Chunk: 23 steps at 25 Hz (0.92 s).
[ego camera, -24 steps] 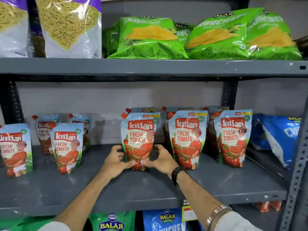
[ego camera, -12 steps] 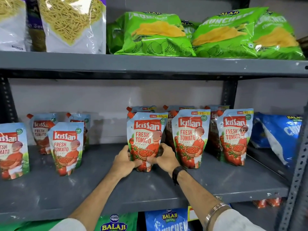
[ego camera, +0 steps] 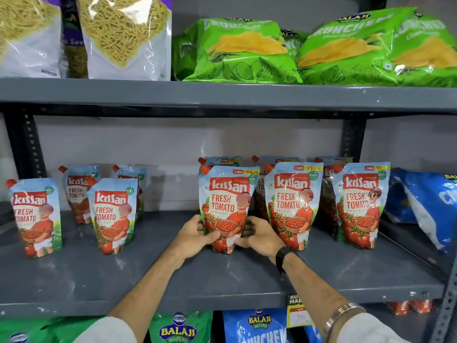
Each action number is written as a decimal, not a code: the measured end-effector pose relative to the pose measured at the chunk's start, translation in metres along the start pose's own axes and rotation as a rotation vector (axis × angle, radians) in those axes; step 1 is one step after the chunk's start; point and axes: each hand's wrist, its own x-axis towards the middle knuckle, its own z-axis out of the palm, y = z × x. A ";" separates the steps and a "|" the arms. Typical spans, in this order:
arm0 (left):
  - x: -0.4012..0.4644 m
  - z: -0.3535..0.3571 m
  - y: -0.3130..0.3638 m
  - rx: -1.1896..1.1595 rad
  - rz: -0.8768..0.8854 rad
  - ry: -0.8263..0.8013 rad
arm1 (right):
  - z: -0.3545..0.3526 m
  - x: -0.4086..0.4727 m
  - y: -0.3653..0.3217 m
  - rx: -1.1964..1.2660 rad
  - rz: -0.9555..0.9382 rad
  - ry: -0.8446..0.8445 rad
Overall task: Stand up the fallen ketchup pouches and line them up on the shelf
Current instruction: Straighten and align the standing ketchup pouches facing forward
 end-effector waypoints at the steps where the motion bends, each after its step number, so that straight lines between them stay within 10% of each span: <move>1: 0.003 -0.002 0.001 -0.042 0.021 0.042 | -0.002 0.000 0.003 -0.075 -0.009 0.021; 11: 0.011 0.012 0.016 0.321 0.075 0.584 | 0.012 0.005 0.004 -0.347 -0.097 0.209; 23: 0.019 0.006 0.026 0.471 -0.011 0.560 | -0.006 -0.001 0.013 -0.469 -0.165 0.214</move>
